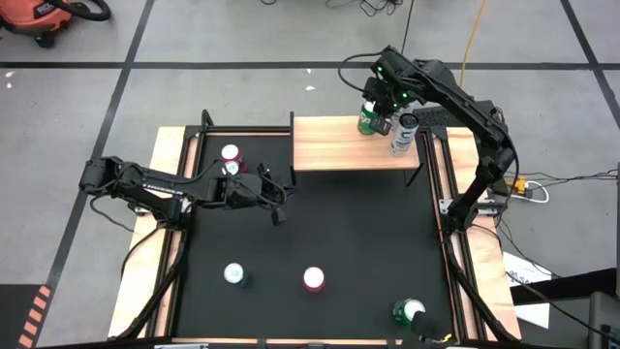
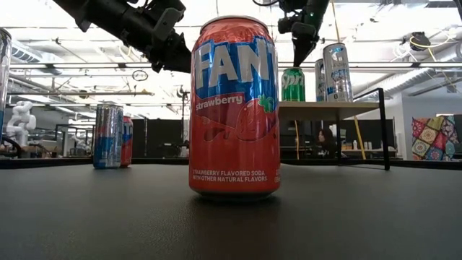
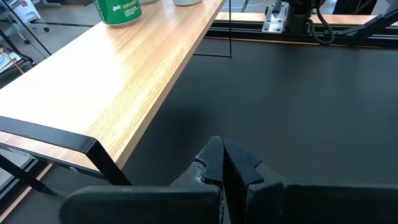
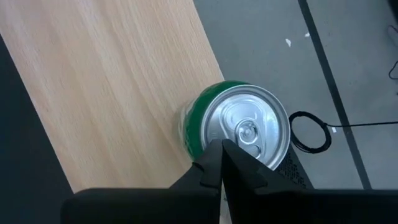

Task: Place canned beverage on shelf
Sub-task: Put the top green soda can on the shelf, then put the green soda can on the shelf

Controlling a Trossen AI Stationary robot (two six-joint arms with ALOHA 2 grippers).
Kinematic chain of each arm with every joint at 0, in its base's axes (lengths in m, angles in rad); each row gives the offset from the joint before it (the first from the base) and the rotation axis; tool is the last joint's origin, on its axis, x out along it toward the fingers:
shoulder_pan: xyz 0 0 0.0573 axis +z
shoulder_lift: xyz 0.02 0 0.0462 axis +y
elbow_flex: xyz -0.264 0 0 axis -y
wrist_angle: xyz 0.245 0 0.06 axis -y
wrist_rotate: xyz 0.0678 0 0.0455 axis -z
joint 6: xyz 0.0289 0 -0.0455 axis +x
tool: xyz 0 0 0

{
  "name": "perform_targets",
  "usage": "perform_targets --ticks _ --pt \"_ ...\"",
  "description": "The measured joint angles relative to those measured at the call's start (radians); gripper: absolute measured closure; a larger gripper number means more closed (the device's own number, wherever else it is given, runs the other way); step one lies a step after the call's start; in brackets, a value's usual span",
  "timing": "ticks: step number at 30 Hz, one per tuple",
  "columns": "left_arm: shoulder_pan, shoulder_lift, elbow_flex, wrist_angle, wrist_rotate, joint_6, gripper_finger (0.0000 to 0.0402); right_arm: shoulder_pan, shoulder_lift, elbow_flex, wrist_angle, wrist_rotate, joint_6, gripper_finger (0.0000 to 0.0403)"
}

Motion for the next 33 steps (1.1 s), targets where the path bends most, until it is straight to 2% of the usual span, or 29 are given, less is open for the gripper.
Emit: perform_targets --ticks 6,14,20,24,28,33 --pt "0.001 0.000 0.000 0.000 0.000 0.000 0.0402 0.000 0.001 0.000 0.014 0.046 -0.014 0.0403" --pt "0.001 0.000 0.000 0.000 -0.036 0.001 0.0402 0.005 -0.042 -0.002 0.065 0.043 -0.011 0.0394" --pt "0.001 -0.011 0.000 0.000 -0.045 0.002 0.0402 0.005 -0.097 -0.002 0.085 0.043 0.047 0.0357" --pt "0.001 -0.043 0.000 0.002 -0.045 0.012 0.0402 0.031 -0.165 -0.001 0.085 0.012 0.156 0.0317" --pt "-0.009 -0.075 0.001 0.013 -0.047 0.027 0.0402 0.109 -0.206 -0.001 0.051 -0.136 0.245 0.0279" --pt "-0.051 -0.079 0.001 0.052 -0.059 0.021 0.0393 0.332 -0.222 -0.001 0.043 -0.163 0.362 0.0256"
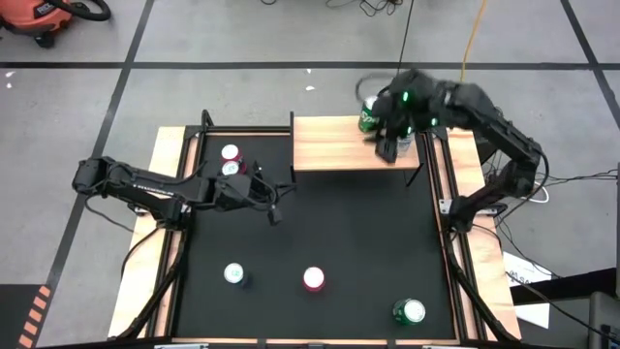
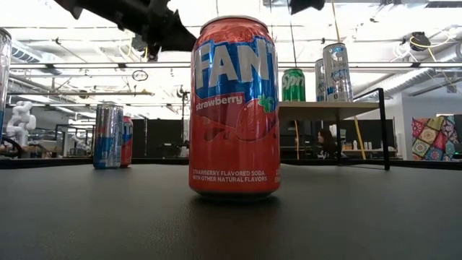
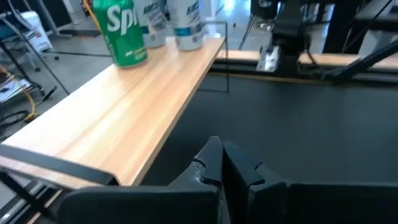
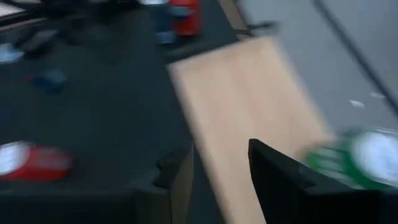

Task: Place canned beverage on shelf
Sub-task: Put the green soda can on the shelf

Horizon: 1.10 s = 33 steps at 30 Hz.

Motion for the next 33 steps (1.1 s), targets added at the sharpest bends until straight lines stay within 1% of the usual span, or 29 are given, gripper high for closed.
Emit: perform_targets --ticks 3,8,10,12,15,18,19,22,24,26,29,33 --pt "-0.028 0.000 0.000 0.020 -0.005 -0.018 0.0367 0.152 0.000 -0.019 0.001 0.019 0.090 0.0255" --pt "-0.091 0.000 0.000 0.023 -0.005 -0.019 0.0301 0.396 -0.005 -0.124 -0.041 0.240 0.277 0.0258" --pt "-0.114 0.000 0.000 0.023 -0.005 -0.020 0.0272 0.474 -0.014 -0.182 -0.061 0.288 0.375 0.0257" --pt "-0.135 0.000 0.000 0.023 -0.005 -0.021 0.0246 0.550 -0.024 -0.248 -0.064 0.312 0.480 0.0255" --pt "-0.156 0.000 0.000 0.023 -0.005 -0.021 0.0213 0.655 -0.035 -0.336 -0.061 0.314 0.634 0.0248" --pt "-0.162 0.001 0.000 0.027 -0.005 -0.021 0.0189 0.753 -0.039 -0.412 -0.065 0.298 0.797 0.0236" --pt "-0.162 0.006 0.000 0.033 -0.004 -0.021 0.0183 0.782 -0.040 -0.438 -0.069 0.274 0.845 0.0230" --pt "-0.161 0.029 0.000 0.068 0.000 -0.018 0.0170 0.857 -0.030 -0.500 -0.068 0.148 0.981 0.0208" --pt "-0.160 0.059 0.000 0.126 0.000 -0.010 0.0164 0.902 -0.019 -0.521 -0.069 0.081 1.055 0.0192" --pt "-0.157 0.093 0.000 0.173 0.007 0.022 0.0159 0.942 -0.011 -0.522 -0.068 0.049 1.119 0.0176" --pt "-0.144 0.146 0.004 0.239 0.050 0.067 0.0152 1.002 -0.013 -0.522 -0.060 0.046 1.208 0.0162" --pt "-0.118 0.191 0.015 0.266 0.128 0.092 0.0143 1.116 -0.010 -0.522 -0.056 0.057 1.306 0.0156"
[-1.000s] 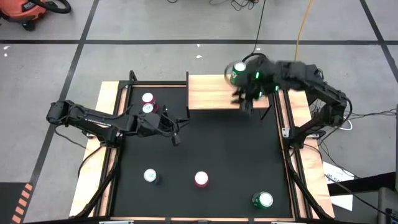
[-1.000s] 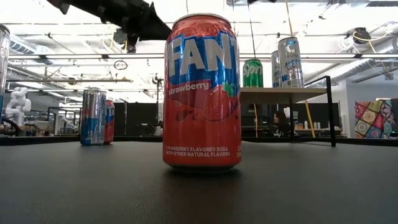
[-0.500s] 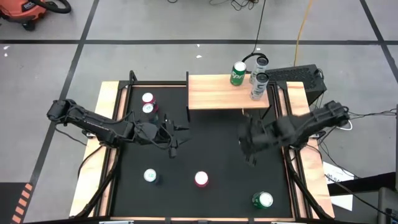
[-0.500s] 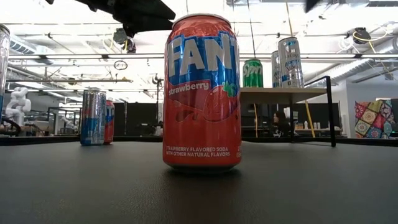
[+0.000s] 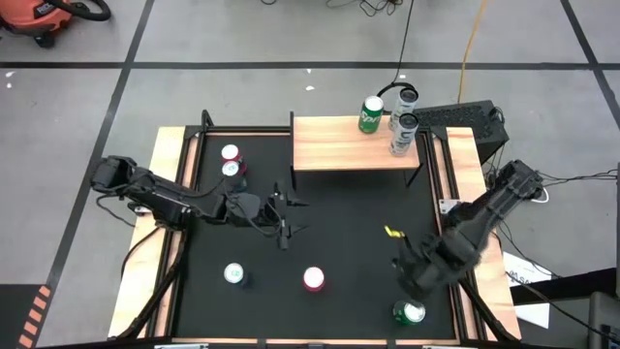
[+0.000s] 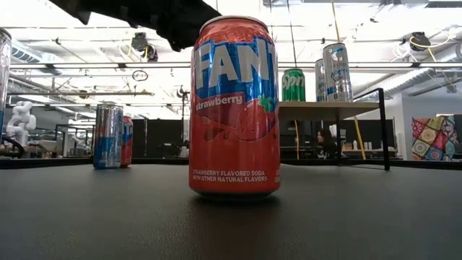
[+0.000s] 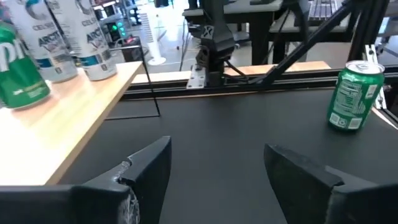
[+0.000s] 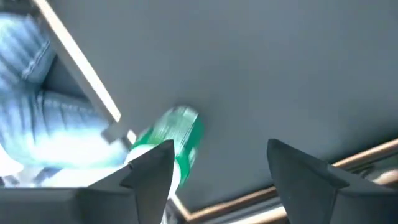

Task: Place canned beverage on shelf
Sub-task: Put the green soda can on the shelf

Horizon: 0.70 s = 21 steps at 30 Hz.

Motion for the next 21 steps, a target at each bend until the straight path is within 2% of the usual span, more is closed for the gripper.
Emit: perform_targets --ticks 6,10,12,16,21 --pt "0.036 0.002 0.001 -0.001 0.009 0.000 0.0130 0.147 0.017 0.000 0.012 -0.001 0.122 0.0156" --pt "0.040 0.002 0.001 -0.002 0.009 0.000 0.0129 0.209 0.027 0.001 0.015 0.000 0.214 0.0153" --pt "0.039 0.002 0.001 -0.004 0.009 0.000 0.0129 0.228 0.035 0.001 0.019 0.034 0.232 0.0144" --pt "0.039 0.002 0.001 -0.004 0.009 -0.001 0.0129 0.259 0.071 0.001 0.041 0.130 0.226 0.0107" --pt "0.039 0.002 0.001 -0.013 0.009 -0.001 0.0129 0.260 0.134 0.002 0.100 0.097 0.162 0.0046"
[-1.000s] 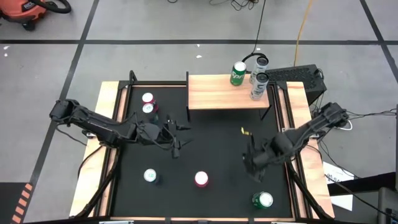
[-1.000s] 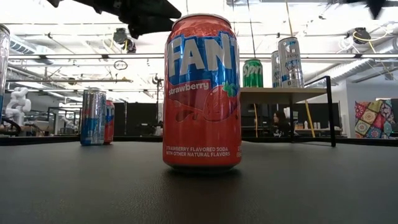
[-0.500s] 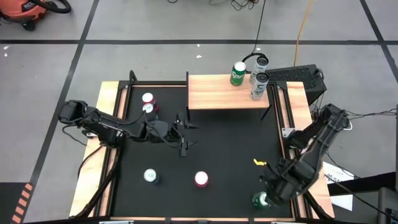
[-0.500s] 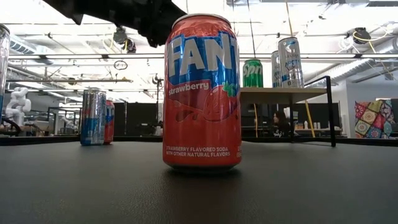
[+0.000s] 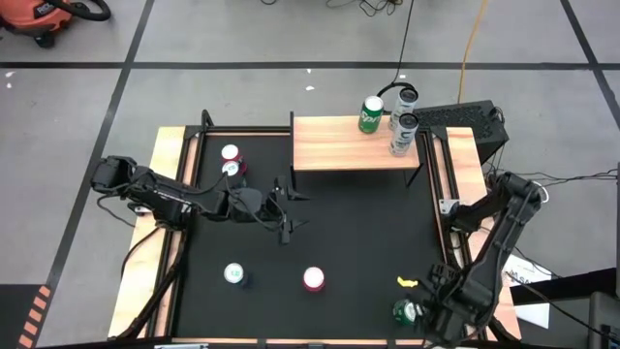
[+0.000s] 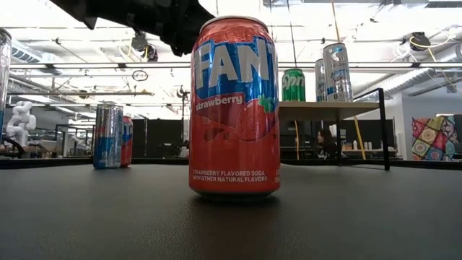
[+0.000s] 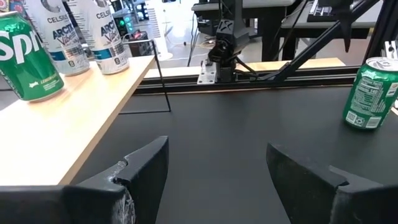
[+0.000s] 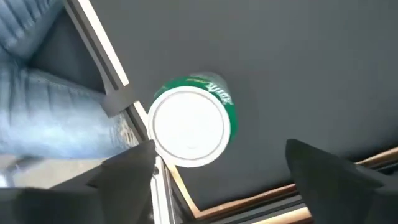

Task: Place canned beverage on shelf
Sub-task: Put the green soda can on the shelf

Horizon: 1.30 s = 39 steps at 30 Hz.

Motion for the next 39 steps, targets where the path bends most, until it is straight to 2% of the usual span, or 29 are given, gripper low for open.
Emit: perform_targets --ticks 5,17,22,28,30,35,39 --pt "0.000 0.000 0.000 -0.003 0.000 0.000 0.0129 0.000 0.057 0.000 0.046 -0.051 -0.012 0.0020" --pt "0.000 0.000 0.000 -0.019 0.000 -0.003 0.0129 -0.017 0.168 0.000 0.035 -0.054 -0.106 0.0020" --pt "0.000 0.000 0.000 -0.024 -0.001 -0.003 0.0129 -0.035 0.176 0.000 0.036 -0.050 -0.118 0.0048" --pt "0.000 0.000 0.000 -0.025 -0.001 -0.001 0.0129 -0.052 0.175 0.000 0.032 -0.046 -0.149 0.0124" --pt "0.000 0.000 0.000 -0.025 -0.001 0.000 0.0129 -0.060 0.169 0.000 0.030 -0.022 -0.169 0.0126" --pt "0.000 0.000 0.000 -0.017 0.000 0.008 0.0129 -0.110 0.114 -0.001 0.026 0.127 -0.200 0.0126" --pt "-0.004 0.000 0.000 -0.013 0.045 0.030 0.0129 -0.181 0.052 -0.001 0.003 0.214 -0.178 0.0126"
